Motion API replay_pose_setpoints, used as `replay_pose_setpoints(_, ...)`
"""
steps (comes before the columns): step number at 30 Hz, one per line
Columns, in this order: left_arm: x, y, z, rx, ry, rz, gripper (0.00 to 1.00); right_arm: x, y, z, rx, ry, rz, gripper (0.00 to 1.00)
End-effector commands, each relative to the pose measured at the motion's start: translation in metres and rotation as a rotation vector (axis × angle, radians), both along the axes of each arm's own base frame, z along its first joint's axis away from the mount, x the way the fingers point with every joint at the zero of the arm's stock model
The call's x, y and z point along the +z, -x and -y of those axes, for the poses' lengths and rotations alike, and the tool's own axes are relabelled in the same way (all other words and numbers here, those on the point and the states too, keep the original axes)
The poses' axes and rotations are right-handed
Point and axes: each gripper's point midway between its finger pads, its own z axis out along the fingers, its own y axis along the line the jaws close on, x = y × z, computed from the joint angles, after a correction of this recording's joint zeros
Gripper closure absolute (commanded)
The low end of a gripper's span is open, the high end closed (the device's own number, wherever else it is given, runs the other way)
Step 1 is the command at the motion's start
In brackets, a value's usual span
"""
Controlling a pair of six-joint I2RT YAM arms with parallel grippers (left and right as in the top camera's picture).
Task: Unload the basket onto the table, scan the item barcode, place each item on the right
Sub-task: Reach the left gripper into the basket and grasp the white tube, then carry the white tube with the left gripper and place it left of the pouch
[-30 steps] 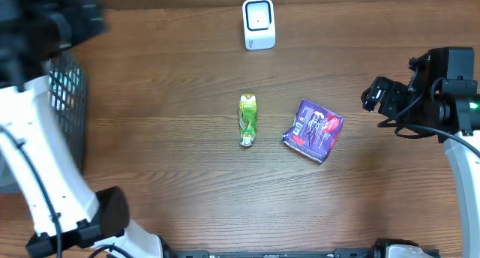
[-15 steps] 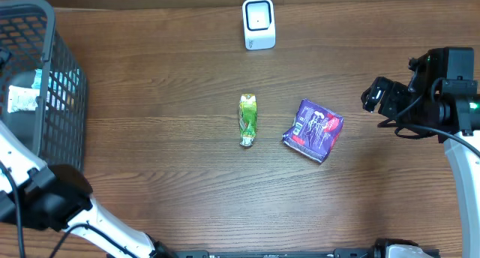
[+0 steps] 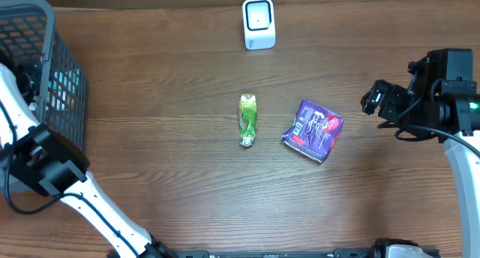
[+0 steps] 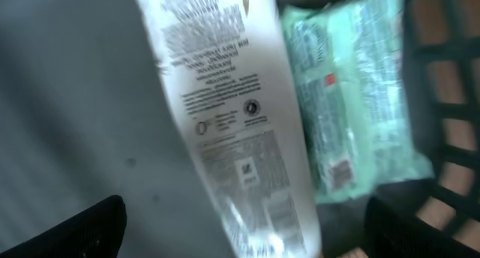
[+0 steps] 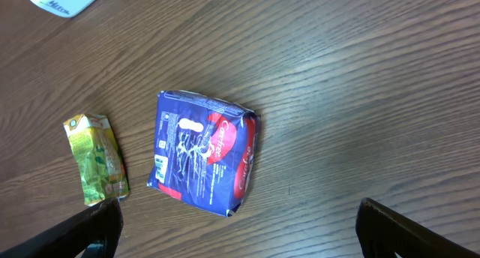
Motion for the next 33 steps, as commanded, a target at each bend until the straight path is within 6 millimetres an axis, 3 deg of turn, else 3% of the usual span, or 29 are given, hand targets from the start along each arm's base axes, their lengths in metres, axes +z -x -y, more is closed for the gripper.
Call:
replay_pose_setpoints(1,-0.022,-0.009,0.006,0.012,0.027,-0.013,0.07,0.002,0.001,0.000,0.001,-0.001,0.000,0.00)
replay_pose_setpoints(7,-0.065,-0.015,0.015,-0.012,0.059,-0.066,0.08,0.001,0.002,0.000,0.001,-0.001,-0.005,0.00)
replay_pose_setpoints(9,-0.076,-0.014,0.022,-0.028,0.082,-0.090,0.12,0.001,0.002,0.000,0.001,-0.001,-0.005,0.00)
replay_pose_setpoints(11,-0.079,-0.013,0.025,-0.039,0.090,-0.104,0.23,0.001,0.002,0.000,0.000,-0.002,-0.005,0.00)
replay_pose_setpoints(12,-0.079,-0.013,0.026,-0.049,0.088,-0.106,0.51,0.001,0.002,0.000,0.000,-0.001,-0.005,0.00)
replay_pose_setpoints(13,-0.079,-0.013,0.026,-0.055,0.088,-0.107,0.96,0.001,0.002,0.000,0.000,-0.001,-0.004,0.00)
replay_pose_setpoints(20,-0.063,-0.009,0.028,-0.105,0.081,-0.114,0.96,0.002,0.000,0.001,0.001,0.000,0.007,0.00)
replay_pose_setpoints(25,-0.004,-0.011,0.024,-0.128,0.010,-0.036,0.96,0.003,-0.003,0.001,0.001,0.001,0.018,0.00)
replay_pose_setpoints(29,0.078,-0.011,0.025,-0.181,-0.108,0.080,0.96,0.003,-0.003,0.001,0.001,0.001,0.019,0.00)
replay_pose_setpoints(33,0.173,0.003,0.039,-0.235,-0.248,0.211,0.96,0.004,-0.004,0.001,0.001,0.001,0.023,0.00)
